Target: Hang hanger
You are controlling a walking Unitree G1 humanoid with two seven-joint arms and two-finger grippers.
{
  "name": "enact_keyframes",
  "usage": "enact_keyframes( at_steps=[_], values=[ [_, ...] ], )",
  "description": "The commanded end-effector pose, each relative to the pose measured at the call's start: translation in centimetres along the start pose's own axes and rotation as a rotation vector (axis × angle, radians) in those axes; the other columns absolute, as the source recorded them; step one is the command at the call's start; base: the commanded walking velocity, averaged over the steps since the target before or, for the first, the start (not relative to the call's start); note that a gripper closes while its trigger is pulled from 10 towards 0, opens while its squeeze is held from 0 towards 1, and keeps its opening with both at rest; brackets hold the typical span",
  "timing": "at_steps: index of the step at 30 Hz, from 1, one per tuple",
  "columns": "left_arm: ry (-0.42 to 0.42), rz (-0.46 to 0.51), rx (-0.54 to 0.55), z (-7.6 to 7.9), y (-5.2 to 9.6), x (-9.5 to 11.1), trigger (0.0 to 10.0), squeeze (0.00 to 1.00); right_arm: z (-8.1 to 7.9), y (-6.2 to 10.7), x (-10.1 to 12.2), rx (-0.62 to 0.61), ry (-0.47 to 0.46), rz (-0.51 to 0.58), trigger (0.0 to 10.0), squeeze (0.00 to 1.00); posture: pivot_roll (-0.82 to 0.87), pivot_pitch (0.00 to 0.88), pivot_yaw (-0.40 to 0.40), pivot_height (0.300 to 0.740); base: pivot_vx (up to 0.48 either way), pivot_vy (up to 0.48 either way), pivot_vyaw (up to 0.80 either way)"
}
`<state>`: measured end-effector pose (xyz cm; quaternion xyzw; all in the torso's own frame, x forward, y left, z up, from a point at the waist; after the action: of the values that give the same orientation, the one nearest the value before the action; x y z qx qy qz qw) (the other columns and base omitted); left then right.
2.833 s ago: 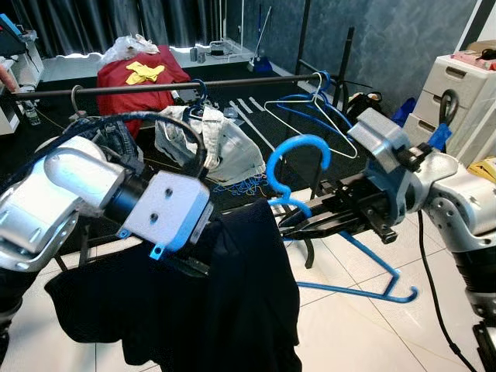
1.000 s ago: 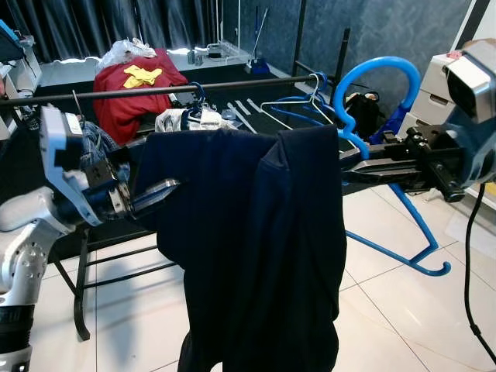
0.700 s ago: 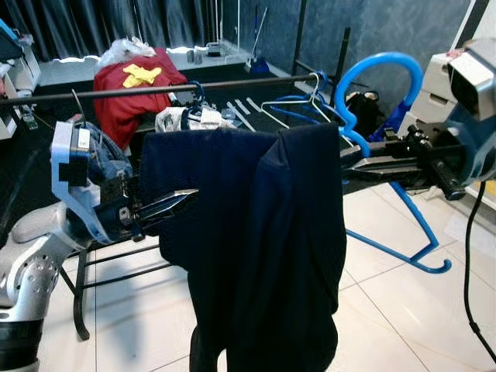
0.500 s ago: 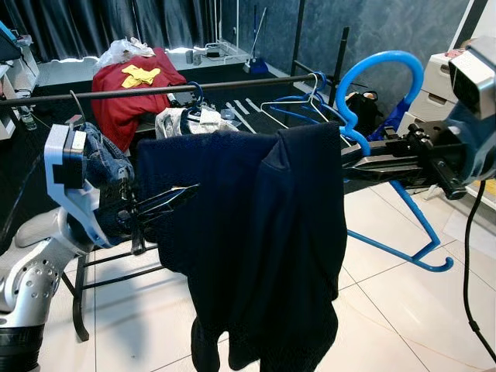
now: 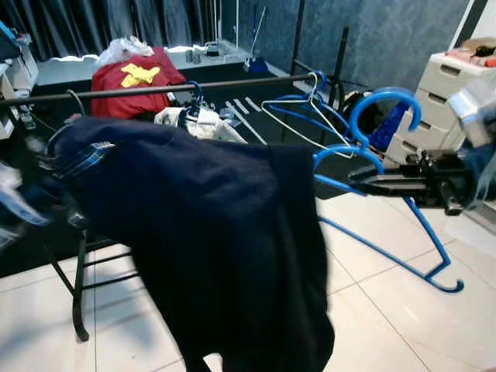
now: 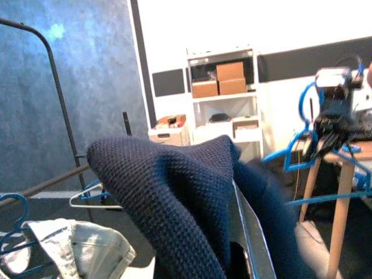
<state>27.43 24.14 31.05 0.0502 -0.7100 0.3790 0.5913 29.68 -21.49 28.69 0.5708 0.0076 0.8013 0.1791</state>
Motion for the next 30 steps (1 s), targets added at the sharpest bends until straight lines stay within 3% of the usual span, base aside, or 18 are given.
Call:
enact_keyframes(
  at_steps=[1, 7, 10, 12, 13, 14, 15, 17, 18, 19, 20, 21, 22, 23, 24, 27, 28, 30],
  values=[
    [-0.012, 0.029, -0.009, 0.2, 0.2, 1.0, 0.0, 0.00, 0.0, 0.3, -0.3, -0.017, 0.011, -0.035, 0.0, 0.00, -0.20, 0.000, 0.017, 0.740, 0.000, 0.000, 0.00],
    [0.001, 0.048, -0.018, 0.5, 0.2, 1.2, 0.0, 0.00, -0.1, 0.4, -0.7, -0.025, -0.003, -0.041, 0.0, 0.00, -0.20, 0.000, 0.017, 0.740, 0.000, 0.000, 0.00],
    [-0.038, 0.129, 0.063, -0.5, -0.1, 2.1, 0.0, 0.00, -0.8, 0.0, -2.6, -0.008, -0.053, -0.103, 0.0, 0.00, -0.21, 0.000, 0.011, 0.740, 0.000, 0.000, 0.00],
    [-0.038, 0.129, 0.063, -0.5, -0.1, 2.1, 0.0, 0.00, -0.8, 0.0, -2.6, -0.008, -0.053, -0.103, 0.0, 0.00, -0.21, 0.000, 0.011, 0.740, 0.000, 0.000, 0.00],
    [-0.075, 0.201, 0.149, -1.6, -0.1, 3.1, 0.0, 0.00, -1.7, -0.1, -5.2, 0.001, -0.101, -0.210, 0.0, 0.00, -0.21, 0.000, 0.014, 0.740, 0.000, 0.000, 0.00],
    [-0.075, 0.201, 0.149, -1.6, -0.1, 3.1, 0.0, 0.00, -1.7, -0.1, -5.2, 0.001, -0.101, -0.210, 0.0, 0.00, -0.21, 0.000, 0.014, 0.740, 0.000, 0.000, 0.00],
    [-0.090, 0.222, 0.324, -3.5, 0.6, 2.5, 0.0, 0.00, -2.8, -0.4, -9.5, -0.035, -0.189, -0.339, 0.0, 0.00, -0.21, 0.000, 0.019, 0.740, 0.000, 0.000, 0.00],
    [-0.090, 0.222, 0.324, -3.5, 0.6, 2.5, 0.0, 0.00, -2.8, -0.4, -9.5, -0.035, -0.189, -0.339, 0.0, 0.00, -0.21, 0.000, 0.019, 0.740, 0.000, 0.000, 0.00],
    [-0.086, 0.229, 0.448, -4.8, 1.3, 1.7, 0.0, 0.00, -4.0, -0.4, -12.4, -0.065, -0.237, -0.426, 0.0, 0.00, -0.20, 0.000, 0.018, 0.740, 0.000, 0.000, 0.00],
    [-0.086, 0.229, 0.448, -4.8, 1.3, 1.7, 0.0, 0.00, -4.0, -0.4, -12.4, -0.065, -0.237, -0.426, 0.0, 0.00, -0.20, 0.000, 0.018, 0.740, 0.000, 0.000, 0.00],
    [-0.087, 0.139, 0.586, -5.6, 2.7, -1.1, 0.0, 0.00, -4.5, -0.9, -15.1, -0.166, -0.301, -0.452, 0.0, 0.00, -0.20, 0.000, 0.017, 0.740, 0.000, 0.000, 0.00],
    [-0.087, 0.139, 0.586, -5.6, 2.7, -1.1, 0.0, 0.00, -4.5, -0.9, -15.1, -0.166, -0.301, -0.452, 0.0, 0.00, -0.20, 0.000, 0.017, 0.740, 0.000, 0.000, 0.00],
    [-0.075, 0.056, 0.686, -5.7, 4.1, -3.8, 0.0, 0.00, -4.9, -1.5, -17.0, -0.266, -0.377, -0.445, 4.0, 0.00, -0.19, 0.000, 0.011, 0.740, 0.000, 0.000, 0.00],
    [-0.075, 0.056, 0.686, -5.7, 4.1, -3.8, 0.0, 0.00, -4.9, -1.5, -17.0, -0.266, -0.377, -0.445, 4.0, 0.00, -0.19, 0.000, 0.011, 0.740, 0.000, 0.000, 0.00],
    [-0.057, -0.024, 0.789, -5.1, 5.3, -6.9, 0.0, 0.00, -5.0, -1.9, -18.7, -0.380, -0.434, -0.440, 10.0, 0.00, -0.18, 0.000, 0.008, 0.740, 0.000, 0.000, 0.00],
    [-0.057, -0.024, 0.789, -5.1, 5.3, -6.9, 0.0, 0.00, -5.0, -1.9, -18.7, -0.380, -0.434, -0.440, 10.0, 0.00, -0.18, 0.000, 0.008, 0.740, 0.000, 0.000, 0.00],
    [-0.061, -0.155, 0.888, -3.9, 6.6, -10.3, 7.8, 0.00, -5.7, -2.0, -21.0, -0.477, -0.465, -0.497, 10.0, 0.00, -0.18, 0.000, 0.007, 0.740, 0.000, 0.000, 0.00],
    [-0.061, -0.155, 0.888, -3.9, 6.6, -10.3, 7.8, 0.00, -5.7, -2.0, -21.0, -0.477, -0.465, -0.497, 10.0, 0.00, -0.18, 0.000, 0.007, 0.740, 0.000, 0.000, 0.00]
  ],
)
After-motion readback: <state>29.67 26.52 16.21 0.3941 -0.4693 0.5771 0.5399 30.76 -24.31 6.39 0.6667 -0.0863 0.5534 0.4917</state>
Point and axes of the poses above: a point about 5 cm out from each wrist's last joint towards the gripper, its own y axis pointing back from the gripper into the wrist, its own x axis along the axis of the wrist's last joint, z = x × y, the point moved 4 cm from there along -y, pointing out of the wrist towards the gripper, and after that the axes turned 11 degrees about y, right-handed, at the moved point
